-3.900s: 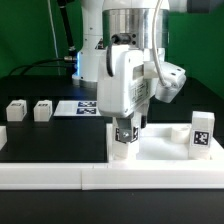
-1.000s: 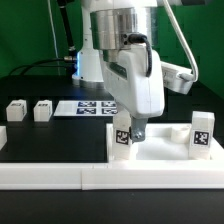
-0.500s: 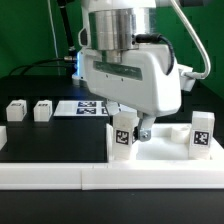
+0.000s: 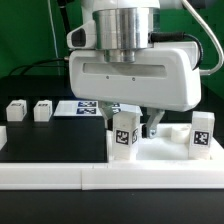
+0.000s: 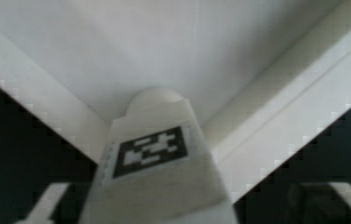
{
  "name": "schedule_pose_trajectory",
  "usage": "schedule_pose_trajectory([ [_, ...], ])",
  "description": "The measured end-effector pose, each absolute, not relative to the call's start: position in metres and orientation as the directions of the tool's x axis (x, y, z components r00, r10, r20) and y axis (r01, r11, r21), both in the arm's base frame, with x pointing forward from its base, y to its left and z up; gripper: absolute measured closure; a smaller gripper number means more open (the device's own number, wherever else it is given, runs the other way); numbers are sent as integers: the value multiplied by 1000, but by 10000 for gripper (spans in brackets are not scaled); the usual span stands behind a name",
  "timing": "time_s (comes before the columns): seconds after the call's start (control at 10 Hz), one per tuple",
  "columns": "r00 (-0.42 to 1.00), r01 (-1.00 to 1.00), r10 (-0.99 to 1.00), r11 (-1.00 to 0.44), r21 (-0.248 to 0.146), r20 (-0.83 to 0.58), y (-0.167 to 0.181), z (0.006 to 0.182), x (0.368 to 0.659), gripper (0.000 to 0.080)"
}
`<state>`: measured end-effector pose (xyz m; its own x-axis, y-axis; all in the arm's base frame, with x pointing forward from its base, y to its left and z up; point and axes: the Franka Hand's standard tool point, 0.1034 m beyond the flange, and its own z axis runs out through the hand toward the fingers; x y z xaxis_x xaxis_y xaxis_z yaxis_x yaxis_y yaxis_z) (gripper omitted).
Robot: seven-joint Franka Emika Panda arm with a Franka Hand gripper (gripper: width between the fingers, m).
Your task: Assemble square table
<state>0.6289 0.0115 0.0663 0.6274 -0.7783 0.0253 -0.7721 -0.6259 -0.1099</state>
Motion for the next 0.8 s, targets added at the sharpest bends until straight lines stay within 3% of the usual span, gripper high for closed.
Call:
schedule_pose_trajectory([
  [0.1,587,-805,-810,-585,-102,16,8,64,626,461],
  [0.2,474,-877,-881,-471,-97,-4,6,65,625,510],
  [0.4,242,-969,-969,-239,-61,-43,-4,66,624,510],
  [0.6,-189,-981,-976,192,-18,-106,-1,64,627,510],
  [0.8,-397,-917,-910,400,-2,-116,-1,63,628,510],
])
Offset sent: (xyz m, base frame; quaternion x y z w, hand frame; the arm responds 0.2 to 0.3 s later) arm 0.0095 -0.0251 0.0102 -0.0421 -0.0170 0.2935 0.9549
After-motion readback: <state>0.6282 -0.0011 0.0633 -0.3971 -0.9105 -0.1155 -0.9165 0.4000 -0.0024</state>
